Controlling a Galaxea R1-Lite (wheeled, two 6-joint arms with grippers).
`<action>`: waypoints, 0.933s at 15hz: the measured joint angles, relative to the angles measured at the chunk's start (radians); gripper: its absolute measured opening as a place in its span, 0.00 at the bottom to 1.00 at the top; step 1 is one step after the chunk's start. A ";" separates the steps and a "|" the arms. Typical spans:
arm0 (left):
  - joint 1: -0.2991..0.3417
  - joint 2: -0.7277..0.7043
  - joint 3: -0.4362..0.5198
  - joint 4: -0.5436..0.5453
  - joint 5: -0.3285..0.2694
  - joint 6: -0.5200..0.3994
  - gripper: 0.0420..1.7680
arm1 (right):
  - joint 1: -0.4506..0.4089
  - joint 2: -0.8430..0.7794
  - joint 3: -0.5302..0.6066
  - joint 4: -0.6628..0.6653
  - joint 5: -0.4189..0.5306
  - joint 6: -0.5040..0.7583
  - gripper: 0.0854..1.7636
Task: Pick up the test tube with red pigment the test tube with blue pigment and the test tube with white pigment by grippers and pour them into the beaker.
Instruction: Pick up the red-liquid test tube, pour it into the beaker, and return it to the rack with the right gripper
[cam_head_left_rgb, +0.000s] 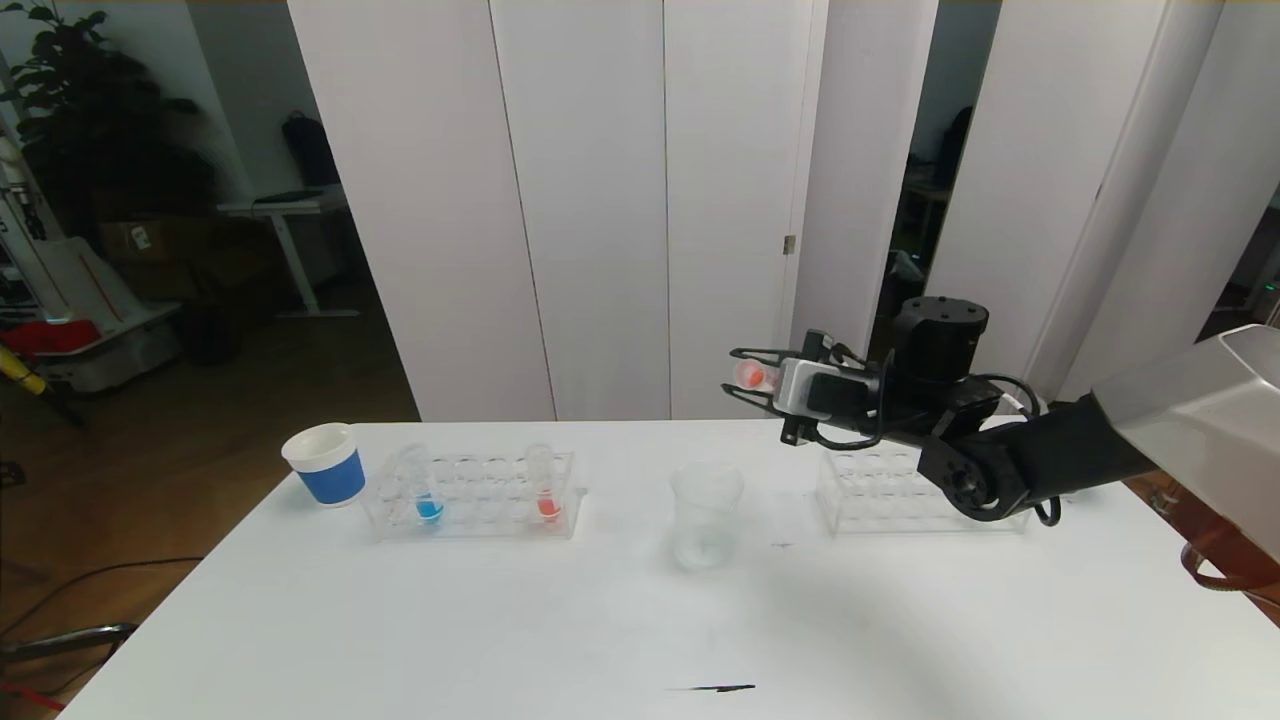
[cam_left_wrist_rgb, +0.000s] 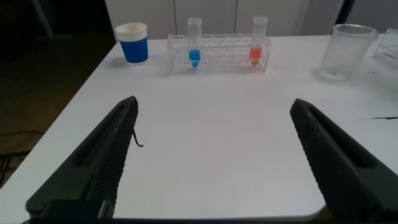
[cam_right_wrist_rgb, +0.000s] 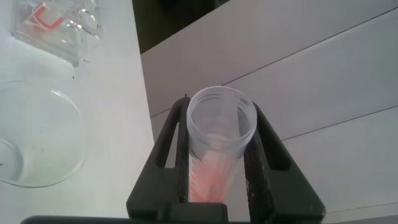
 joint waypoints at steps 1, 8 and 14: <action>0.000 0.000 0.000 0.000 0.000 0.000 0.99 | -0.001 0.004 -0.004 0.000 0.009 -0.033 0.29; 0.000 0.000 0.000 0.000 0.000 0.000 0.99 | -0.003 0.026 -0.011 -0.018 0.050 -0.233 0.29; 0.000 0.000 0.000 0.000 0.000 0.000 0.99 | -0.006 0.049 -0.038 -0.052 0.079 -0.383 0.29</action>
